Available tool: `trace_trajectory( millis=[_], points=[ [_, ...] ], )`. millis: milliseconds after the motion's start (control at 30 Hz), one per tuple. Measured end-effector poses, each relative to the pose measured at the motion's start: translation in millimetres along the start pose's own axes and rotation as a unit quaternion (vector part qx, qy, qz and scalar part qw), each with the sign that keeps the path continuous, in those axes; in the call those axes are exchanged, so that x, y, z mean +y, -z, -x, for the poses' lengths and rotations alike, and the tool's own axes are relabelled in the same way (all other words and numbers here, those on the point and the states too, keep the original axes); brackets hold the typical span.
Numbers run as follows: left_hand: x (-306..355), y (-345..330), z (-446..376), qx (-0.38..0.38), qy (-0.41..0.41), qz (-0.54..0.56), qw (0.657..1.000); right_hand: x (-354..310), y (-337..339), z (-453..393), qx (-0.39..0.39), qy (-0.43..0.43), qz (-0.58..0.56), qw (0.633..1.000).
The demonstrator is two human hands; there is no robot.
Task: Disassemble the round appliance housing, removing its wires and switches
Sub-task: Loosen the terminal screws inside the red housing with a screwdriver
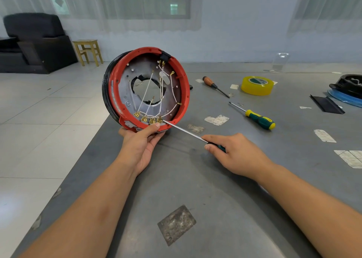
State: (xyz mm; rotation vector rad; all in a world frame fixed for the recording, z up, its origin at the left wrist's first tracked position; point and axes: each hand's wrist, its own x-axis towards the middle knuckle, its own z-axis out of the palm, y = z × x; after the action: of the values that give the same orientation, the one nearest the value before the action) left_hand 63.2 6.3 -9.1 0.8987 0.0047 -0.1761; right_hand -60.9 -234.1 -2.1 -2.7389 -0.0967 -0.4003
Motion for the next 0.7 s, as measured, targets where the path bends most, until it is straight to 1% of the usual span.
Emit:
trace_trajectory(
  millis=[300,400,533,700],
  points=[
    [2,-1,1,0.015,0.016,0.017,1.0,2,1,-1,-0.009,-0.001,0.002,1.0],
    [3,1,0,0.011,0.018,0.02,1.0,4,4,-1,-0.01,0.001,0.023,1.0],
    [1,1,1,0.002,0.007,-0.006,1.0,10,10,0,-0.024,-0.006,0.039,0.999],
    [3,-3,3,-0.003,-0.004,-0.005,1.0,18,16,1,-0.024,-0.013,0.04,0.999]
  ],
)
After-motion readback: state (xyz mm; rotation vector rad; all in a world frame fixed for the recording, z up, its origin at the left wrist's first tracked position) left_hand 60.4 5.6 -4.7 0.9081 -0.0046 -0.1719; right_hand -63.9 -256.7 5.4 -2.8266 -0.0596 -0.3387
